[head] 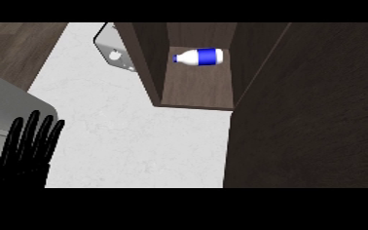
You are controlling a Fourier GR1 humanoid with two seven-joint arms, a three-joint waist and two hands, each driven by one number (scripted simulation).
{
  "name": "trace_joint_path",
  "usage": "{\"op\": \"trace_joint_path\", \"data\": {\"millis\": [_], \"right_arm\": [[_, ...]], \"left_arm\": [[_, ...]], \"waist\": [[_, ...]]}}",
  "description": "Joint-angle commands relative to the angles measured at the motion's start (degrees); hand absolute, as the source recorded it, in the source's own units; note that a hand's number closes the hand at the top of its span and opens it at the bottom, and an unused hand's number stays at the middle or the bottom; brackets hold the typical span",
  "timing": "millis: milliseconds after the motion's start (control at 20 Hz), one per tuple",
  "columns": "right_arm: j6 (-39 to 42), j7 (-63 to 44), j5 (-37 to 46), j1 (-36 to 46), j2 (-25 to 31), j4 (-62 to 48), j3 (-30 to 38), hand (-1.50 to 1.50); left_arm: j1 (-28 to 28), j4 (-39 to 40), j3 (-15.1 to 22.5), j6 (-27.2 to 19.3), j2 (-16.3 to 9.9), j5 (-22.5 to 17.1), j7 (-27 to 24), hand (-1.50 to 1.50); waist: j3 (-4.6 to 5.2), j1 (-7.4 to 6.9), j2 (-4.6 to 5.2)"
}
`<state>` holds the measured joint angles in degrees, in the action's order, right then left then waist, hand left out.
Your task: Pick up the bottled water, place it into the cabinet and close the cabinet
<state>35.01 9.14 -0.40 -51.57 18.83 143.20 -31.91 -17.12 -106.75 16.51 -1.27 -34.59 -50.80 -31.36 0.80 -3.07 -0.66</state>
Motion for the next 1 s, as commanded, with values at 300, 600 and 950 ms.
{"op": "trace_joint_path", "data": {"millis": [300, 600, 950], "right_arm": [[-0.07, -8.29, 2.33, 7.16, -0.53, 2.51, -14.28, 1.50], [-1.55, -10.73, 0.70, 12.58, -0.43, 1.06, -13.23, 1.50], [-1.39, -13.23, 2.05, 19.23, 1.69, -0.18, -9.95, 1.50]], "left_arm": [[-3.18, -0.53, -3.18, 7.44, -4.63, -2.44, -0.05, -1.50], [-2.95, -2.03, -5.06, 10.05, -7.30, -4.12, 1.21, -1.50], [-2.76, -1.51, -5.44, 12.30, -8.26, -4.28, 1.26, -1.50]], "waist": [[0.17, -4.98, 1.45], [0.18, -7.69, 2.20], [0.62, -10.39, 2.58]]}}
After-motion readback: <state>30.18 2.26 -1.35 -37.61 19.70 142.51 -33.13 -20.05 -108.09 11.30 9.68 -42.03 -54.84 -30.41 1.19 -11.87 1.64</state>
